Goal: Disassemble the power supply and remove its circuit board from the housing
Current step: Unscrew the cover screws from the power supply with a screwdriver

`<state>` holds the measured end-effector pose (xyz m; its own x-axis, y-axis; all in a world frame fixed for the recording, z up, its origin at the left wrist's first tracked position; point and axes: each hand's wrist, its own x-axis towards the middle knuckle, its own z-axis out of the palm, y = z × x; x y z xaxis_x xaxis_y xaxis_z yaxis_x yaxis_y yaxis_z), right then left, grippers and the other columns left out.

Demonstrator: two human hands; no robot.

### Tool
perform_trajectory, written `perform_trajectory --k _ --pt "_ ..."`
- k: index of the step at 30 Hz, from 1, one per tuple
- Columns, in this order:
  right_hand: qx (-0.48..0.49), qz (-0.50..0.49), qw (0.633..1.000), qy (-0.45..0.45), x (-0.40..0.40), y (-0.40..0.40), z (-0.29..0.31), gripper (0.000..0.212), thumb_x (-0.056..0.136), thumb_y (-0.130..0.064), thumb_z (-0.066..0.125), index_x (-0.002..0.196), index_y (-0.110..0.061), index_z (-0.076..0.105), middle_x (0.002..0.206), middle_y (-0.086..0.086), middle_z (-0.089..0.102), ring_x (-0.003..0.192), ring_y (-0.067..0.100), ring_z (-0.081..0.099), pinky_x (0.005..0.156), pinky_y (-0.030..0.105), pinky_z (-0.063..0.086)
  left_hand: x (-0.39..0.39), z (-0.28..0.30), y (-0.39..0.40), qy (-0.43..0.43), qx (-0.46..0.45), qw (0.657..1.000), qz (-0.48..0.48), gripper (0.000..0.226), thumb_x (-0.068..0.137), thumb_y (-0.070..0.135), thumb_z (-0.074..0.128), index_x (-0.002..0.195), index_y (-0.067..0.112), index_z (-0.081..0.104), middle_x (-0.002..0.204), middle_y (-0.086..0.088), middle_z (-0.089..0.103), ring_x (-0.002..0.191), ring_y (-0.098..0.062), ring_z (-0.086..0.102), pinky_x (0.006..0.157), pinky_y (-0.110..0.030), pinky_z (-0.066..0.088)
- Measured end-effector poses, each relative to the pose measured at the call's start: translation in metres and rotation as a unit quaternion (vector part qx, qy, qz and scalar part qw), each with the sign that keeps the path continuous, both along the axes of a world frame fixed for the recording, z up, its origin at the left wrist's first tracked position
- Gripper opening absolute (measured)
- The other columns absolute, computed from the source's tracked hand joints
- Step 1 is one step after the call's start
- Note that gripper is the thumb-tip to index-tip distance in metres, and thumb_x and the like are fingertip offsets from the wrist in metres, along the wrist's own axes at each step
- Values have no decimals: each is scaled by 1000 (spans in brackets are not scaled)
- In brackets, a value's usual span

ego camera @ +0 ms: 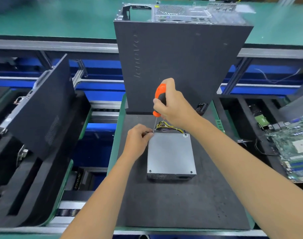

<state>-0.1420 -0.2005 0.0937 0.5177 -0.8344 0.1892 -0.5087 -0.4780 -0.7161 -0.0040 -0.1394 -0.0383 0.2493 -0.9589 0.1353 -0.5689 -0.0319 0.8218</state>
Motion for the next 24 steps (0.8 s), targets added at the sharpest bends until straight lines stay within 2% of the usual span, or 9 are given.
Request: perform_trajectory --k 5,9,12,14,16,17,19,22,24 --pt "24 36 998 43 4 2 17 29 88 -26 55 101 -27 29 75 8 58 57 18 53 51 34 47 2 1 -2 -63 -5 998 -29 6 85 15 69 87 10 70 86 4 62 74 -9 56 67 -7 39" --pt "24 5 994 106 10 -9 40 29 76 -27 63 88 -16 39 83 12 61 70 32 66 57 40 52 2 0 -1 -74 -12 997 -36 8 85 16 69 89 10 71 86 6 62 74 -5 56 67 -7 39" --pt "-8 2 981 192 17 -16 51 22 79 -29 62 83 -15 44 84 8 62 54 23 68 45 24 41 2 -2 -2 -46 -7 999 -28 8 85 14 69 90 9 72 87 5 63 73 -3 56 68 -7 41" --pt "-11 20 973 228 23 -18 54 22 83 -32 59 77 -17 44 77 6 63 40 17 63 42 20 37 3 -4 -2 -19 1 1000 -21 7 84 12 69 89 8 73 86 8 63 75 0 57 68 -3 41" --pt "-28 27 967 253 30 -18 55 31 85 -39 57 71 -16 41 58 4 60 33 15 57 41 20 37 3 -4 -3 4 9 1000 -16 7 84 12 69 89 10 74 85 11 62 77 0 58 68 -3 41" --pt "-41 29 963 264 32 -18 56 34 86 -40 57 70 -16 40 49 2 56 30 15 53 41 20 35 3 -4 -3 14 15 1000 -14 6 84 12 69 88 11 74 84 13 62 78 -2 58 69 -5 42" --pt "-49 32 957 285 35 -20 60 32 89 -37 56 71 -17 39 46 1 52 31 13 52 40 19 34 3 -5 -2 29 31 999 -9 6 85 12 69 86 15 74 84 15 63 79 -4 60 72 -11 45" --pt "11 58 953 298 31 -25 70 26 88 -30 57 74 -15 41 53 3 60 42 18 65 48 24 48 5 -6 0 104 56 993 2 22 86 9 66 78 29 71 86 14 68 82 -7 63 75 -17 50" --pt "38 89 943 319 25 -27 76 21 86 -29 59 81 -10 50 60 6 68 54 18 70 62 31 54 5 -5 0 101 57 993 -7 25 87 9 65 78 32 70 88 15 68 82 -5 62 75 -15 47"
